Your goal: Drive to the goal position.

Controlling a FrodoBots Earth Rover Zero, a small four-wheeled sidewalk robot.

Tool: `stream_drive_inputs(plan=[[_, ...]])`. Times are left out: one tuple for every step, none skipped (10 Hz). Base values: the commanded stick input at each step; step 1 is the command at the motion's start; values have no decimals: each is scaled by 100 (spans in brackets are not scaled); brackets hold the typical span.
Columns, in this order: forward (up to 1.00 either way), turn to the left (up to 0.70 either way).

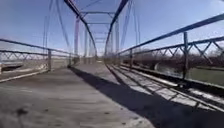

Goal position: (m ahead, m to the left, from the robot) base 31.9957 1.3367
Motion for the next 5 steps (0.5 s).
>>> stream_drive_inputs(plan=[[100, 0], [100, 0], [100, 0], [100, 0], [100, 0]])
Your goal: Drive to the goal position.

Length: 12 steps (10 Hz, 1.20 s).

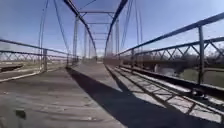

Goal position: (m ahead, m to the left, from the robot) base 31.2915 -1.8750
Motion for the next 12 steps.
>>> stream_drive_inputs(plan=[[100, 0], [100, 0], [100, 0], [100, 0], [100, 0], [100, 0], [100, 0], [100, 0], [100, 0], [100, 0], [100, 0], [100, 0]])
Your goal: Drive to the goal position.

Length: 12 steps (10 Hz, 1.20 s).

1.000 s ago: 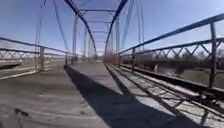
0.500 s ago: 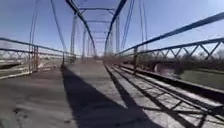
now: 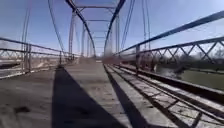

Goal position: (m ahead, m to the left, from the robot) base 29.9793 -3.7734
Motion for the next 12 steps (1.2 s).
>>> stream_drive_inputs(plan=[[100, 0], [100, 0], [100, 0], [100, 0], [100, 0], [100, 0], [100, 15], [100, 35], [100, 40], [100, 40], [100, 37], [100, 30]])
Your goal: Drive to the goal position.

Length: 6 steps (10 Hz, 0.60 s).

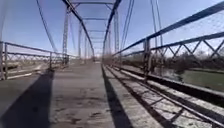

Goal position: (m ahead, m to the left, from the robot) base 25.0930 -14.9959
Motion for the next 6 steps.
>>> stream_drive_inputs(plan=[[100, 20], [100, 7], [100, 0], [100, 0], [100, 0], [100, 0]])
